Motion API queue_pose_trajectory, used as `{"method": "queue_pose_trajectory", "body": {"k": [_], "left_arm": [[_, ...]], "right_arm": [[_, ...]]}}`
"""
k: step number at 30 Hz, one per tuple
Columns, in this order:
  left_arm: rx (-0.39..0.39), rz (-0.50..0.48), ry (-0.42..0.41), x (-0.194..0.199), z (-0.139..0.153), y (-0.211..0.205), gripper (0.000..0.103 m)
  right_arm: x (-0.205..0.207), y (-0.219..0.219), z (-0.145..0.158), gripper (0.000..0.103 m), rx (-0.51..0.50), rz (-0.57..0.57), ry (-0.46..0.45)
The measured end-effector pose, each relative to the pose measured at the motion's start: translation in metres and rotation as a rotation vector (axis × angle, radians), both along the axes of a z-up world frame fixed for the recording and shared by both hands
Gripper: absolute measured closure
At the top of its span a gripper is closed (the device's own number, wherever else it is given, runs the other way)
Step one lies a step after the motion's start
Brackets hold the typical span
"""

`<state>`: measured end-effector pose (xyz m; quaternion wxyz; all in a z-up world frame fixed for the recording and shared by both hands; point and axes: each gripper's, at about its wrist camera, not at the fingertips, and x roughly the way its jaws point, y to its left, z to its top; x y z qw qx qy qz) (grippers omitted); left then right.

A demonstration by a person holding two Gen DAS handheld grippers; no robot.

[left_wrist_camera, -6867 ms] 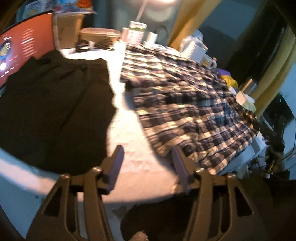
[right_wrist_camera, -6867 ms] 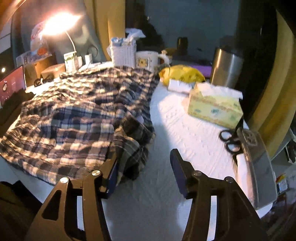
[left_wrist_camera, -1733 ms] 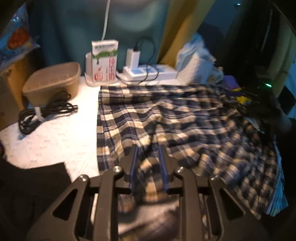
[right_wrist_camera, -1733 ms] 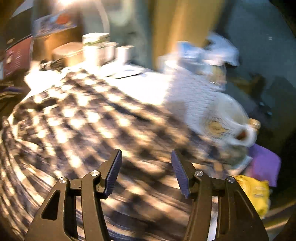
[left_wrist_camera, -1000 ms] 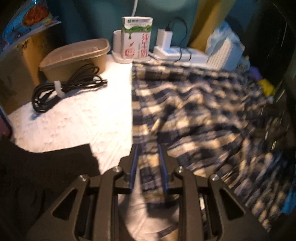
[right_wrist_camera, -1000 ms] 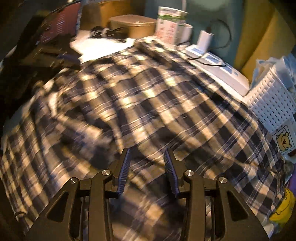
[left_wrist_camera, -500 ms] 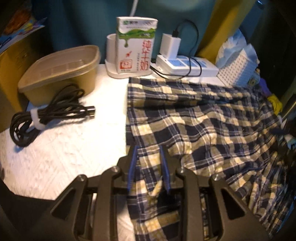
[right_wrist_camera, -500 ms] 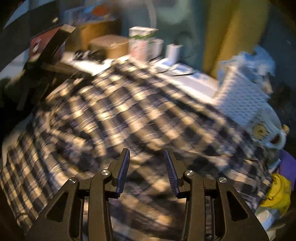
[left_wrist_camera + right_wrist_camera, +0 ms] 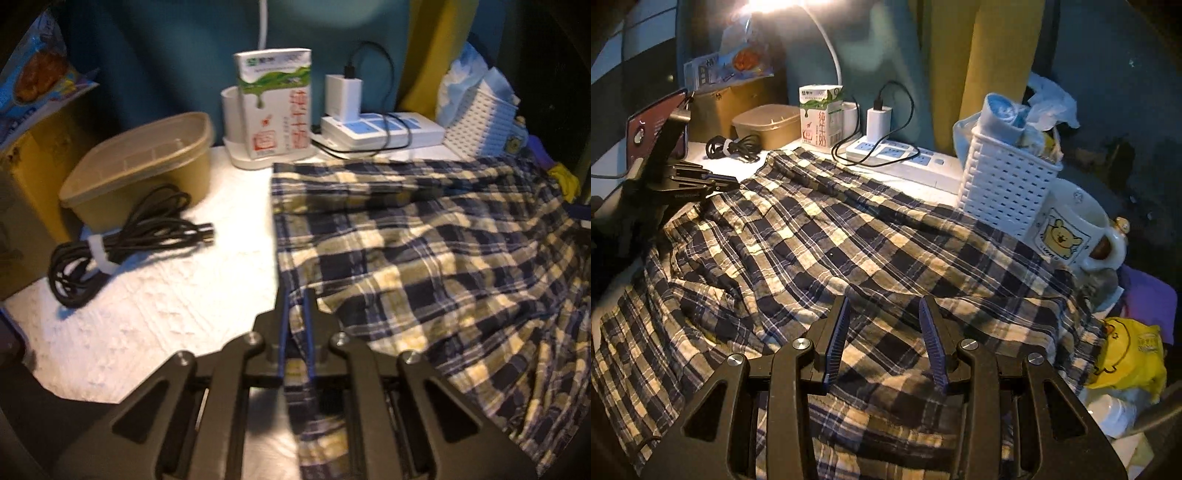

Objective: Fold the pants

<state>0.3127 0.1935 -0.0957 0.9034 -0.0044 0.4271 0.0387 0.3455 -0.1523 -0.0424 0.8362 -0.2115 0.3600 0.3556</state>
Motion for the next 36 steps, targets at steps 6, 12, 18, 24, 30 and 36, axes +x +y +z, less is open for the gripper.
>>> {"method": "queue_pose_trajectory", "body": {"k": [6, 12, 18, 24, 30, 36], "left_arm": [[0.013, 0.111, 0.005, -0.007, 0.008, 0.023, 0.094], [-0.115, 0.057, -0.047, -0.050, 0.038, 0.018, 0.091], [-0.127, -0.080, -0.041, -0.101, 0.049, -0.031, 0.086], [-0.165, -0.131, 0.030, -0.128, 0.022, -0.068, 0.083], [-0.184, -0.085, 0.049, -0.149, 0.002, -0.071, 0.081], [-0.137, -0.078, 0.049, -0.165, 0.004, -0.073, 0.080]], "right_arm": [[-0.015, -0.025, 0.008, 0.061, 0.005, -0.054, -0.019], [-0.045, -0.054, 0.011, 0.060, -0.005, -0.105, -0.034], [-0.081, -0.077, 0.009, 0.049, 0.002, -0.137, -0.039], [-0.103, -0.089, -0.007, 0.049, 0.001, -0.169, -0.006], [-0.118, -0.094, -0.043, 0.049, -0.066, -0.187, 0.075], [-0.139, -0.109, -0.046, 0.049, -0.031, -0.215, 0.092]]}}
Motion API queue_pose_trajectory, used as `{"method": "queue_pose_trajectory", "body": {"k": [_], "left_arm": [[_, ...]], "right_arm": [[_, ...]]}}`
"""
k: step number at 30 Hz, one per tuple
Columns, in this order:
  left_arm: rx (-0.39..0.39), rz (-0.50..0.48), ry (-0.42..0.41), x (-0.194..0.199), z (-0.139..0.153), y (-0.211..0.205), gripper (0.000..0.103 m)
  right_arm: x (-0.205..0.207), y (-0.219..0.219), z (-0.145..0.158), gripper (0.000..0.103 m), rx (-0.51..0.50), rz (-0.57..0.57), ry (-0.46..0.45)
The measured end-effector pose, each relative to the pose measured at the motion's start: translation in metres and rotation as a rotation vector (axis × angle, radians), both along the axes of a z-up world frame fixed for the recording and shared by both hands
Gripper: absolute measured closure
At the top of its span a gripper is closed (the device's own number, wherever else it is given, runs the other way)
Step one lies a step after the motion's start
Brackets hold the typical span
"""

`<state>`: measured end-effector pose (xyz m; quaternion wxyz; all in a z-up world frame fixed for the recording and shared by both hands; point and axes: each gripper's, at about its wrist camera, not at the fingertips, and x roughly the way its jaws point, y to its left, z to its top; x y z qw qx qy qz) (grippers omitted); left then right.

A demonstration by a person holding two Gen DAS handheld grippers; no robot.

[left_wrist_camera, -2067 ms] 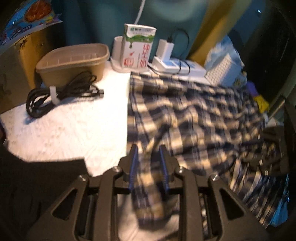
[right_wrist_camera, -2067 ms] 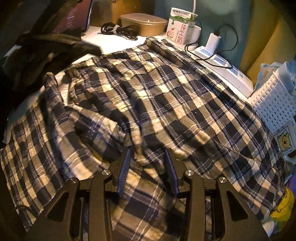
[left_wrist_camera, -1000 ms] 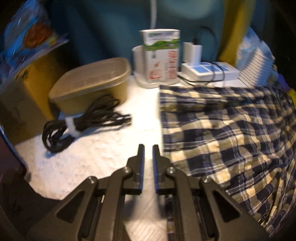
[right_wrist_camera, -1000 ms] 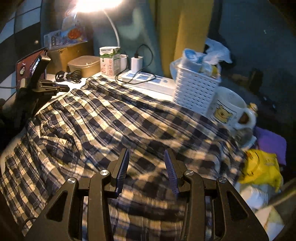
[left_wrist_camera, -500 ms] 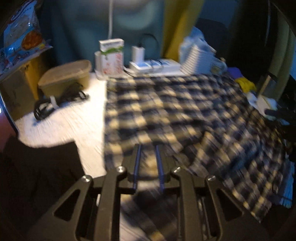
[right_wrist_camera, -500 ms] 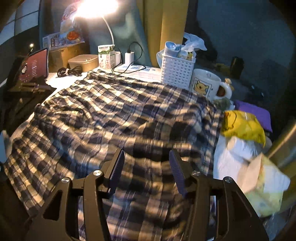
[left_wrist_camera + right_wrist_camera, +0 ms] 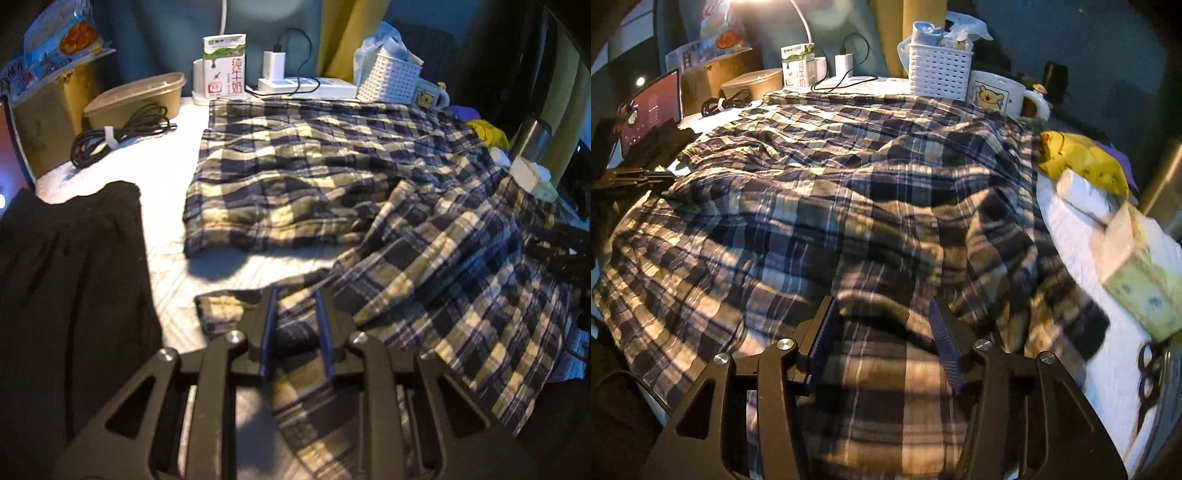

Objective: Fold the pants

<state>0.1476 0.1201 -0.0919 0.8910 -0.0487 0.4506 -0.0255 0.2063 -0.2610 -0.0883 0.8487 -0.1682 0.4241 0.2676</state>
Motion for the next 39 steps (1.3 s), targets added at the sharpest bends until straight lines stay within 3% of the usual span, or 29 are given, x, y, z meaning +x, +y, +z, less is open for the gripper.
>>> {"method": "queue_pose_trajectory", "body": {"k": [4, 5, 7, 8, 9, 10, 12, 17, 22, 30, 33, 36, 39], "left_arm": [[0.025, -0.004, -0.020, -0.013, 0.008, -0.001, 0.073], [0.012, -0.008, -0.033, -0.018, 0.011, 0.000, 0.062], [-0.032, -0.028, -0.069, -0.033, 0.019, -0.001, 0.053], [-0.046, -0.033, -0.082, -0.039, 0.022, -0.002, 0.043], [-0.059, -0.033, -0.091, -0.047, 0.024, -0.003, 0.032], [-0.070, -0.033, -0.094, -0.054, 0.025, -0.005, 0.029], [-0.089, -0.039, -0.095, -0.070, 0.025, -0.008, 0.026], [-0.144, -0.047, -0.087, -0.106, 0.020, -0.020, 0.025], [-0.205, -0.059, -0.092, -0.134, 0.014, -0.029, 0.025], [-0.151, -0.193, -0.131, -0.145, 0.022, -0.067, 0.025], [-0.052, -0.268, -0.111, -0.148, 0.018, -0.087, 0.025], [0.099, -0.276, -0.065, -0.152, 0.004, -0.095, 0.025], [0.153, -0.270, -0.029, -0.155, -0.006, -0.089, 0.025]], "right_arm": [[-0.012, -0.004, 0.001, 0.049, 0.003, -0.021, -0.009], [-0.016, -0.006, 0.002, 0.049, 0.007, -0.029, -0.012], [-0.022, -0.010, 0.005, 0.049, 0.024, -0.039, -0.011], [-0.026, -0.014, 0.007, 0.049, 0.040, -0.048, -0.013], [-0.029, -0.017, 0.009, 0.048, 0.051, -0.055, -0.018], [-0.032, -0.020, 0.012, 0.042, 0.060, -0.064, -0.025], [-0.039, -0.027, 0.019, 0.034, 0.072, -0.086, -0.055], [-0.057, -0.044, 0.043, 0.030, 0.093, -0.139, -0.129], [-0.064, -0.055, 0.043, 0.028, 0.113, -0.189, -0.127], [-0.074, -0.059, 0.035, 0.028, 0.113, -0.228, -0.110], [-0.074, -0.063, 0.035, 0.028, 0.114, -0.240, -0.113], [-0.074, -0.067, 0.035, 0.028, 0.120, -0.250, -0.112], [-0.073, -0.069, 0.033, 0.028, 0.119, -0.256, -0.105]]}}
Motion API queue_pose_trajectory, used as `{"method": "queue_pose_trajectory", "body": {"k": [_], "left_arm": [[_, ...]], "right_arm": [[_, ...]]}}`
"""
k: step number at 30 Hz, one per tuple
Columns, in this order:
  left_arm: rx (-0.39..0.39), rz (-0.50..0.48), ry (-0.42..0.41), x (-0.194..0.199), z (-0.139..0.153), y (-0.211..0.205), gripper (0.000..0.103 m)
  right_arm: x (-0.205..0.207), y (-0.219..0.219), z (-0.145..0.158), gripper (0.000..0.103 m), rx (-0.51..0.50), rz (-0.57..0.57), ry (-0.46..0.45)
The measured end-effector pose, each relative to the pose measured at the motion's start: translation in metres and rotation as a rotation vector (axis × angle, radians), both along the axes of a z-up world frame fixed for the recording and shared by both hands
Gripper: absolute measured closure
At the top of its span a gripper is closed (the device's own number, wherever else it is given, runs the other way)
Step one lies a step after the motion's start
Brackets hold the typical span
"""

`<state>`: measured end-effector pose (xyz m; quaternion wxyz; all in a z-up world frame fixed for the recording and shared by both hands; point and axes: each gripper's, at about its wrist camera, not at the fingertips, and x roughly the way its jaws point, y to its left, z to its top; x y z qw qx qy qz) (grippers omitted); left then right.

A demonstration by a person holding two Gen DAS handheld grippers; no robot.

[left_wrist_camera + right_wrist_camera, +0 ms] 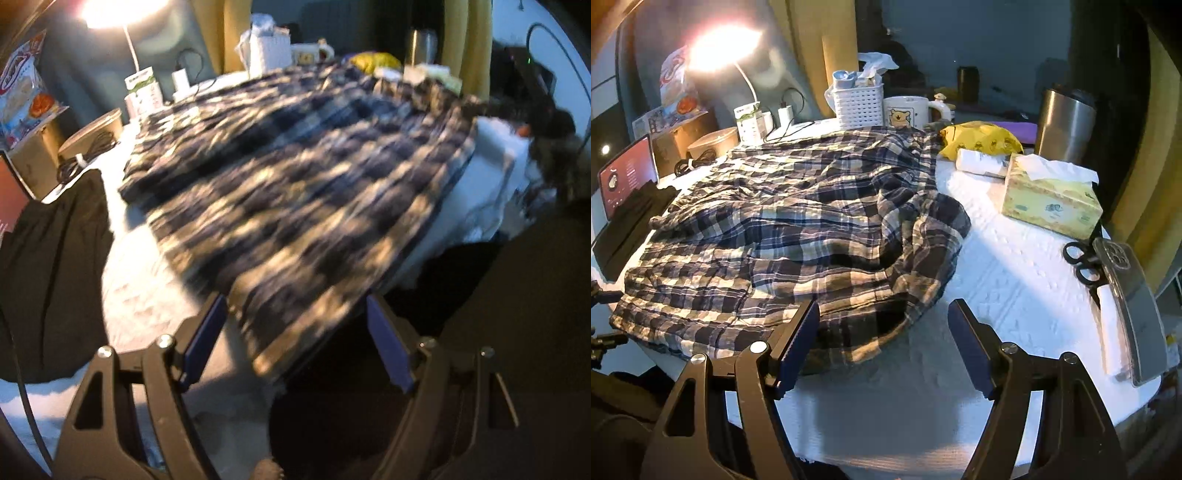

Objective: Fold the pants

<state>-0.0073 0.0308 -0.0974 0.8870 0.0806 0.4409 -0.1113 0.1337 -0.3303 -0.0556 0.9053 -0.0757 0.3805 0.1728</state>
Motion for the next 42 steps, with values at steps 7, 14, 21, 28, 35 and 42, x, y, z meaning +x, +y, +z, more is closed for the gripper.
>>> {"method": "queue_pose_trajectory", "body": {"k": [7, 14, 21, 28, 35, 42], "left_arm": [[0.161, 0.003, 0.007, -0.006, -0.008, -0.003, 0.025], [0.193, -0.005, -0.033, -0.007, -0.004, -0.005, 0.025], [0.105, -0.028, -0.047, -0.004, 0.000, -0.001, 0.025], [0.110, -0.018, -0.075, -0.003, 0.002, 0.001, 0.025], [0.076, -0.040, -0.126, 0.004, 0.005, -0.001, 0.026], [-0.033, -0.071, -0.153, 0.016, 0.003, -0.005, 0.043]], "right_arm": [[0.002, 0.000, -0.005, 0.028, -0.023, -0.012, 0.000], [0.004, -0.017, 0.000, 0.028, -0.064, -0.073, -0.033], [0.007, -0.034, -0.005, 0.028, -0.095, -0.107, -0.032], [0.002, -0.036, -0.005, 0.028, -0.140, -0.106, -0.075], [0.007, -0.044, 0.001, 0.028, -0.217, -0.121, -0.107], [0.013, -0.012, -0.027, 0.028, -0.496, 0.047, -0.156]]}}
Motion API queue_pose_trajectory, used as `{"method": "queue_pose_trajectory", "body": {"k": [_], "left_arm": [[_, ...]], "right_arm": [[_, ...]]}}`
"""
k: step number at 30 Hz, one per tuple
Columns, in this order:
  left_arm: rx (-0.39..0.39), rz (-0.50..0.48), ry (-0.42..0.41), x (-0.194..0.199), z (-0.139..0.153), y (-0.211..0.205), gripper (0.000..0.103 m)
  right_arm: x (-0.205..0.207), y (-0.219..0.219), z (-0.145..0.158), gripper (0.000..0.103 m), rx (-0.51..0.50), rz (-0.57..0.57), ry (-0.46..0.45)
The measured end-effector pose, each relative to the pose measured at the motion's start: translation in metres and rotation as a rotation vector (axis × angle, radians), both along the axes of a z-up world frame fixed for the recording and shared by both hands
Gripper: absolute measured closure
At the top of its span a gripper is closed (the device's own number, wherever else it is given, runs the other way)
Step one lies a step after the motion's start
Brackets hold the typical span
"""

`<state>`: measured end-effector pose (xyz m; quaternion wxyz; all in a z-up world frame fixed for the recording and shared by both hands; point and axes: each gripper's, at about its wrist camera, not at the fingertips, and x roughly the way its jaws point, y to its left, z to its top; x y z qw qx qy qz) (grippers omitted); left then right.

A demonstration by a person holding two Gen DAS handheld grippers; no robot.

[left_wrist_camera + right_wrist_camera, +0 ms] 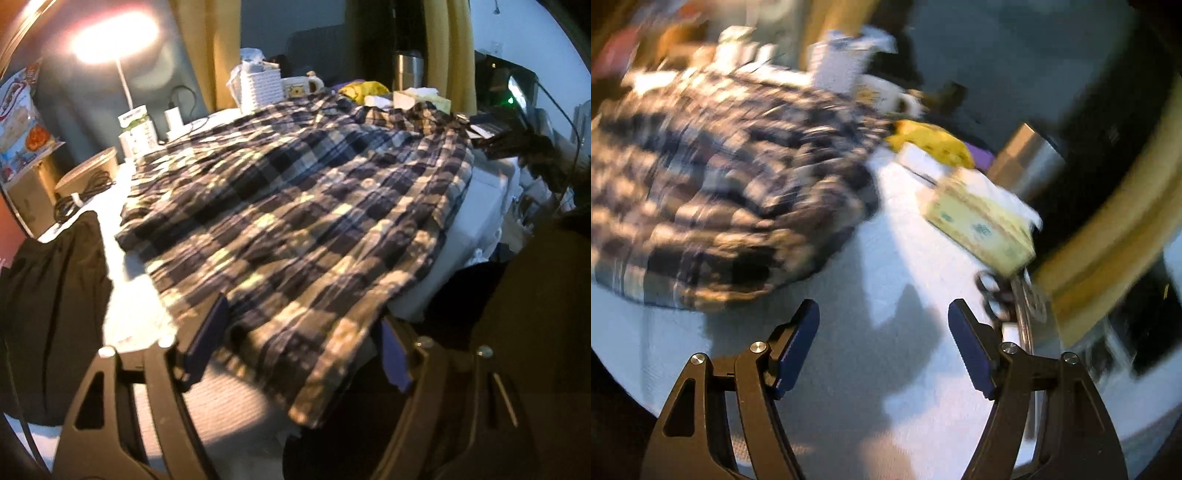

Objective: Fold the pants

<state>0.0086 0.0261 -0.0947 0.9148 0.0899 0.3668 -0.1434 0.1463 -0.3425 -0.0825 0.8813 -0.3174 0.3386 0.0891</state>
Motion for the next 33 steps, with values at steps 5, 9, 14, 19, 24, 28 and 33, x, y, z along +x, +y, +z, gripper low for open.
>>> {"method": "queue_pose_trajectory", "body": {"k": [5, 9, 14, 19, 24, 28, 33], "left_arm": [[-0.077, 0.003, -0.002, 0.001, -0.002, 0.000, 0.083], [-0.160, 0.052, -0.037, -0.002, 0.009, 0.017, 0.090], [-0.237, 0.095, -0.073, -0.005, 0.021, 0.036, 0.092], [-0.285, 0.071, -0.133, -0.013, 0.034, 0.039, 0.092], [-0.285, 0.075, -0.194, -0.020, 0.046, 0.041, 0.092], [-0.280, 0.106, -0.212, -0.017, 0.052, 0.047, 0.092], [-0.272, 0.126, -0.243, -0.012, 0.061, 0.055, 0.092]], "right_arm": [[0.002, 0.024, -0.001, 0.028, -0.027, 0.153, -0.003], [0.017, 0.032, 0.004, 0.028, -0.011, 0.212, -0.007], [0.033, 0.039, 0.014, 0.028, 0.062, 0.276, 0.002], [0.042, 0.041, 0.017, 0.031, 0.061, 0.306, 0.016], [0.037, 0.037, 0.026, 0.033, 0.046, 0.352, 0.033], [0.042, 0.027, 0.033, 0.033, 0.091, 0.355, 0.028], [0.060, 0.028, 0.021, 0.033, 0.112, 0.370, 0.104]]}}
